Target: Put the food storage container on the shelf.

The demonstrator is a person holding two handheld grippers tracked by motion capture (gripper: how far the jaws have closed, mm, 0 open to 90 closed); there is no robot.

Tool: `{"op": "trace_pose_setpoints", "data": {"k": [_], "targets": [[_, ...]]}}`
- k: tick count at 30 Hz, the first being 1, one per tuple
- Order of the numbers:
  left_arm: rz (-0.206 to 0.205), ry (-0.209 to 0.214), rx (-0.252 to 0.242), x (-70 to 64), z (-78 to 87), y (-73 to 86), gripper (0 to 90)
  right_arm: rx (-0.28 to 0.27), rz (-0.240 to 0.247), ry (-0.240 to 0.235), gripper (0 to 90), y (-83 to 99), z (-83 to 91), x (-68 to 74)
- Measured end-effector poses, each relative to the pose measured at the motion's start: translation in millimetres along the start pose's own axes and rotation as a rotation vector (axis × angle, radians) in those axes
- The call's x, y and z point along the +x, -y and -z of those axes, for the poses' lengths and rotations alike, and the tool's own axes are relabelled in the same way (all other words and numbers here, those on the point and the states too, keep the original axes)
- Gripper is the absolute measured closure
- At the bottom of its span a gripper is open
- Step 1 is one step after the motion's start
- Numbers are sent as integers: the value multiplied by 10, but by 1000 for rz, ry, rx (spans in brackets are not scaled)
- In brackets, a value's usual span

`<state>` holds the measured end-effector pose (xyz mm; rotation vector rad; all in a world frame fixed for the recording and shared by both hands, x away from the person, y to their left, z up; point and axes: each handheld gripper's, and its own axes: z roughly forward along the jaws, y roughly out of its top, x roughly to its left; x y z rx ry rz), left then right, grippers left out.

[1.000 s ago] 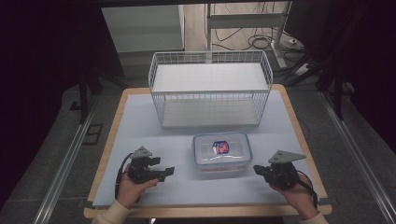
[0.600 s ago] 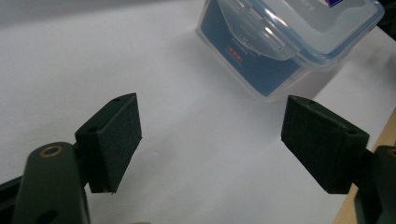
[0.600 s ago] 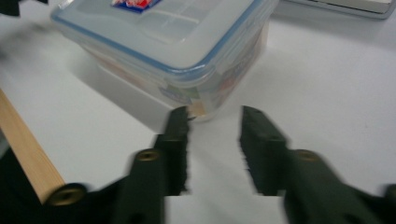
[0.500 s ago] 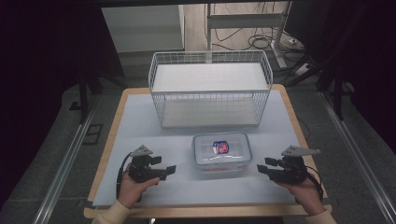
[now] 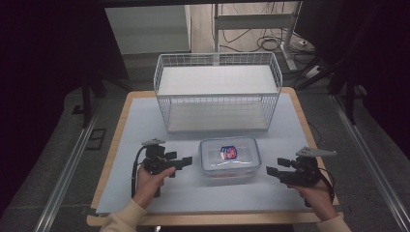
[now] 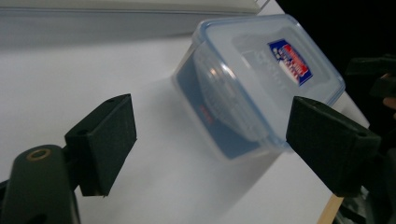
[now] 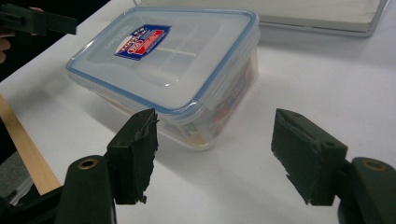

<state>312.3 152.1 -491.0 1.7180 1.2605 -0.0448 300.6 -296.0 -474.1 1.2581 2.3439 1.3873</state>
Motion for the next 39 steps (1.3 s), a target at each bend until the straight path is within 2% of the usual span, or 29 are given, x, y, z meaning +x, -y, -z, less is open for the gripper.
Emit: {"op": "trace_pose_setpoints", "data": {"k": [1, 2, 5, 7, 8, 11, 16, 19, 21, 23, 25, 26, 29, 30, 39], "targets": [[0, 0, 0, 0, 0, 0, 154, -1, 1, 0, 311, 0, 1, 0], [33, 26, 7, 6, -90, -44, 154, -1, 1, 2, 311, 2, 0, -1], [68, 57, 27, 12, -229, -88, 154, 6, 2, 7, 308, 13, -11, -8], [75, 66, 33, 10, -272, -94, 153, 8, 3, 9, 308, 16, -15, -11], [84, 85, 48, -1, -348, -99, 152, 10, 4, 12, 307, 19, -20, -14], [97, 108, 73, -27, -443, -93, 152, 10, 4, 16, 306, 21, -23, -20], [118, 139, 112, -38, -534, -44, 152, 11, 4, 20, 302, 19, -26, -24], [147, 176, 120, -32, -557, -13, 157, 11, 3, 19, 297, -5, -33, -35], [145, 172, 124, -34, -569, -5, 159, 11, 1, 19, 292, -23, -37, -41], [152, 170, 130, -37, -596, 5, 168, 2, -2, 19, 280, -114, -49, -53], [149, 171, 132, -43, -601, 9, 191, -10, -19, 2, 272, -188, -67, -74], [134, 168, 144, -53, -610, 16, 203, 1, -28, -9, 263, -221, -84, -84], [128, 169, 148, -63, -621, 19, 215, 19, -38, -22, 243, -288, -143, -113], [125, 165, 141, -73, -614, 16, 219, 33, -65, -49, 226, -339, -228, -152], [124, 169, 133, -58, -606, 15, 245, 142, -173, -170, 197, -429, -676, -293]]}}
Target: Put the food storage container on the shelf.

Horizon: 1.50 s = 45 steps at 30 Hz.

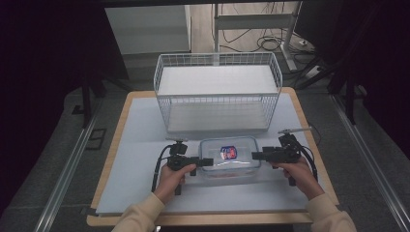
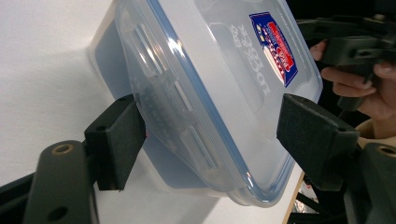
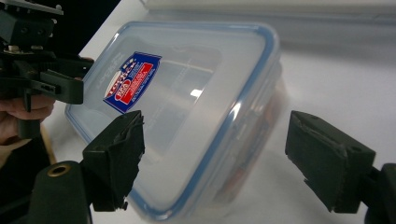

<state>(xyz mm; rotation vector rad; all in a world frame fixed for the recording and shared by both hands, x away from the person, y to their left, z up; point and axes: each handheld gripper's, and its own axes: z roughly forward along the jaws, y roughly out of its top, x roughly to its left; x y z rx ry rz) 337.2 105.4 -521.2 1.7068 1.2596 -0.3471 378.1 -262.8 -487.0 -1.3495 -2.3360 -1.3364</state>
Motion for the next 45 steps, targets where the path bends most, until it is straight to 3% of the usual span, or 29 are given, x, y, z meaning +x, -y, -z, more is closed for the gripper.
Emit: {"op": "trace_pose_setpoints", "data": {"k": [10, 14, 15, 21, 35, 45], "targets": [[-2, 4, -6, 7, -1, 3, 251, 61, -97, -106, 205, -5, -189, -114], [-4, 3, -6, 7, 0, 4, 251, 51, -127, -116, 264, -8, -174, -145], [-6, 3, -6, 3, 0, 6, 251, 41, -127, -122, 315, -2, -142, -155], [-42, -18, -21, -49, 34, 31, 278, 21, -146, -147, 394, 22, -71, -177], [-111, -36, -77, -171, 138, 159, 387, -29, -82, -140, 481, 142, 93, -45], [-120, -30, -110, -198, 167, 204, 428, -69, -53, -122, 512, 245, 165, 33]]}}
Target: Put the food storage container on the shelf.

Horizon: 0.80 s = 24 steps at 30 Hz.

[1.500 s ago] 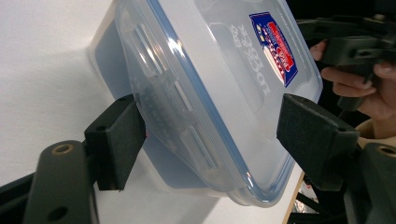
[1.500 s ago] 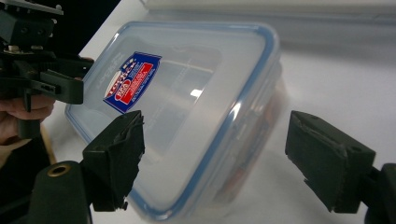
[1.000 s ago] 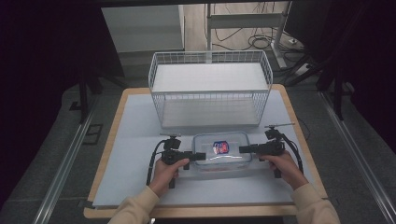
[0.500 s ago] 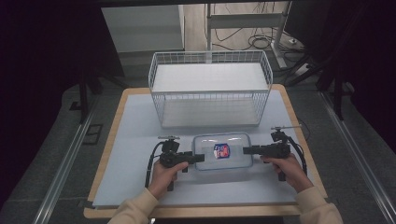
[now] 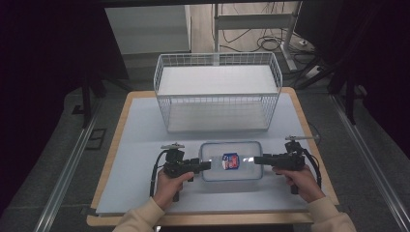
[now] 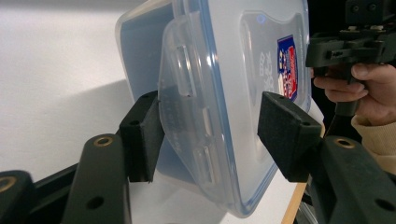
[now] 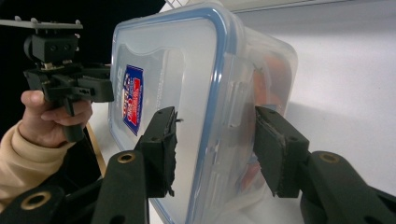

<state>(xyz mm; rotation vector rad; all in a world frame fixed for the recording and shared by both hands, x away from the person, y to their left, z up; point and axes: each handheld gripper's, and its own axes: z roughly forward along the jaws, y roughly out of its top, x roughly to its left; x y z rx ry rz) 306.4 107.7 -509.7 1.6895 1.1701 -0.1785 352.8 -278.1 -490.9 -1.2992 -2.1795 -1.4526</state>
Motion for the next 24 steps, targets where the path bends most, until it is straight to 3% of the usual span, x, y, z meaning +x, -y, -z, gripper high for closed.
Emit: {"op": "trace_pose_setpoints", "data": {"k": [18, 24], "targets": [[-49, -30, -30, -86, 72, 0, 454, -33, 7, 17, 524, 45, 26, 83], [-82, -32, -52, -146, 144, -33, 454, -57, 17, 10, 524, 23, 53, 151]]}}
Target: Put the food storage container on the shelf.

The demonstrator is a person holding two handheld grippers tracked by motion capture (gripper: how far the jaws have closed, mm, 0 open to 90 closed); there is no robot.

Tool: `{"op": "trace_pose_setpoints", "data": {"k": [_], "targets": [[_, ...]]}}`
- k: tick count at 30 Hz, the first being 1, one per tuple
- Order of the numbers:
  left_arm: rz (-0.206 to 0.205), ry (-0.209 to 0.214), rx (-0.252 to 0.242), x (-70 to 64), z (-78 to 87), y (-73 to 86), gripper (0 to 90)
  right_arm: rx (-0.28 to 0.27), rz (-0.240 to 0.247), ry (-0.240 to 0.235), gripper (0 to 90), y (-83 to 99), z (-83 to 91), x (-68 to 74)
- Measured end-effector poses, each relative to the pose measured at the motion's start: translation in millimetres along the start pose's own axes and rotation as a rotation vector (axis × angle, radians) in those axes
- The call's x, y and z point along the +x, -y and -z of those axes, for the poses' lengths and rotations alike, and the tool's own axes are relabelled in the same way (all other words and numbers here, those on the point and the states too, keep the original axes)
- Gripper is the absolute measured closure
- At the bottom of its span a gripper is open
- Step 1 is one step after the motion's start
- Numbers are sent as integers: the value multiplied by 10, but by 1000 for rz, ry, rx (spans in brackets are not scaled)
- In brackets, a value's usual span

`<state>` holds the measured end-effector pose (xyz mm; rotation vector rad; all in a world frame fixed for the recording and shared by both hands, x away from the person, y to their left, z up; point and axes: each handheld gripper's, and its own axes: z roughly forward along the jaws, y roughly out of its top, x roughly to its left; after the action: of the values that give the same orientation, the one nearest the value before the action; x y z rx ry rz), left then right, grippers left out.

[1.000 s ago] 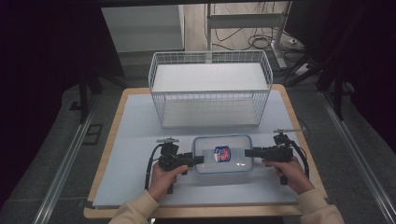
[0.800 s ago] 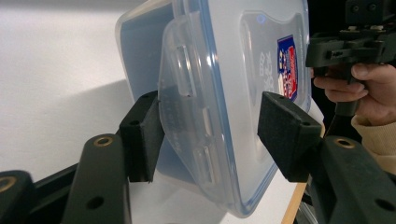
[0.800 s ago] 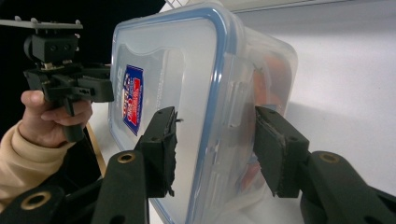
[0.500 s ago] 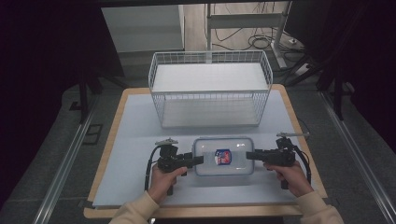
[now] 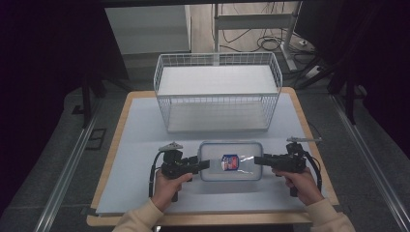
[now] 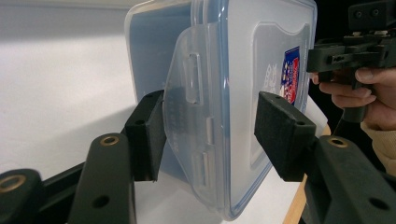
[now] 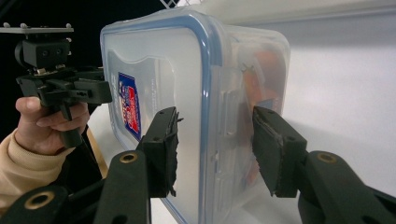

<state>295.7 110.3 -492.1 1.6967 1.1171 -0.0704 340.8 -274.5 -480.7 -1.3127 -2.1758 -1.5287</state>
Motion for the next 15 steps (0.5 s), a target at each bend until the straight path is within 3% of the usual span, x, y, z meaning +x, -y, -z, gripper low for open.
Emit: {"op": "trace_pose_setpoints", "data": {"k": [15], "targets": [[-44, 1, -32, -76, 118, -123, 453, -58, 73, 15, 523, -94, 79, 193]]}}
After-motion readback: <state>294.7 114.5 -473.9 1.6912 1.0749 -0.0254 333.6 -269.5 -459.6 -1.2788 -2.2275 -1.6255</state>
